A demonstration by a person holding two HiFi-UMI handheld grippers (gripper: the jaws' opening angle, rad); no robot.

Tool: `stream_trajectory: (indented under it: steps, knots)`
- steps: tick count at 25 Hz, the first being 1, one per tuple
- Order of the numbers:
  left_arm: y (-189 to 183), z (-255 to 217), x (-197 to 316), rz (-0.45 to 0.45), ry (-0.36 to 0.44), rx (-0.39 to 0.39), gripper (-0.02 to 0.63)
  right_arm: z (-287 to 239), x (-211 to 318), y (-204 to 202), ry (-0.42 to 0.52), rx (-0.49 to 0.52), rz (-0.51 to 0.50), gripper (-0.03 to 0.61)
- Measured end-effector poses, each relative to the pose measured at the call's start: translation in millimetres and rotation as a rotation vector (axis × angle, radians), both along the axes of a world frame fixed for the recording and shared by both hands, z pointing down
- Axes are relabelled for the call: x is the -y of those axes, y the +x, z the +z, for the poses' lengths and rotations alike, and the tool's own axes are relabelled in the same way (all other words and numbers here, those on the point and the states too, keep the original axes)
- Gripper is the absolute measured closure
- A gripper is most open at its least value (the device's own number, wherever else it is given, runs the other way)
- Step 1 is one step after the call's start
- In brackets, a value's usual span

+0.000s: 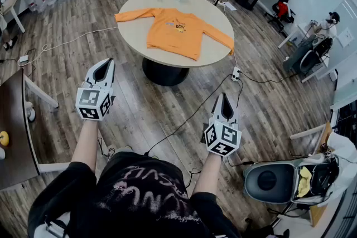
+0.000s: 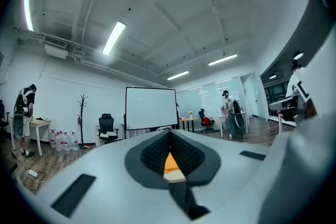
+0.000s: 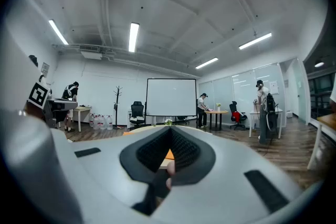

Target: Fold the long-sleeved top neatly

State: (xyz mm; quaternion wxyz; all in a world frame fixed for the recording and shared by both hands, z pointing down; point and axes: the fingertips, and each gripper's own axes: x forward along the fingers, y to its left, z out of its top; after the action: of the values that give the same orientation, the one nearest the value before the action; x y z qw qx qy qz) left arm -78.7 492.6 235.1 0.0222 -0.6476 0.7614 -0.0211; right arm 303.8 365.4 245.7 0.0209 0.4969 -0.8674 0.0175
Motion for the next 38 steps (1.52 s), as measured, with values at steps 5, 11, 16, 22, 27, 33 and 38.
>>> stream_trajectory:
  steps: [5,11,16,22,27,33,38]
  knots:
    - [8,2,-1,0.005,-0.001,0.003,0.606,0,-3,3,0.003,0.014,-0.004,0.575]
    - [10,3,-2,0.001,-0.007,-0.004,0.606,2,-2,4,-0.013,0.025,0.006,0.575]
    - [13,3,-4,-0.001,-0.008,0.005,0.606,0,-7,-1,-0.008,0.04,-0.013,0.574]
    - [13,7,-6,-0.008,-0.017,0.009,0.606,6,-10,-5,-0.013,0.047,-0.025,0.573]
    - [19,20,-5,-0.018,-0.043,0.006,0.606,15,-9,-6,-0.02,0.041,-0.045,0.557]
    - [26,32,-3,-0.005,-0.071,0.012,0.537,28,-5,-14,-0.041,0.043,-0.074,0.506]
    - [25,36,5,-0.013,-0.078,0.0,0.52,31,4,-19,-0.041,0.042,-0.096,0.494]
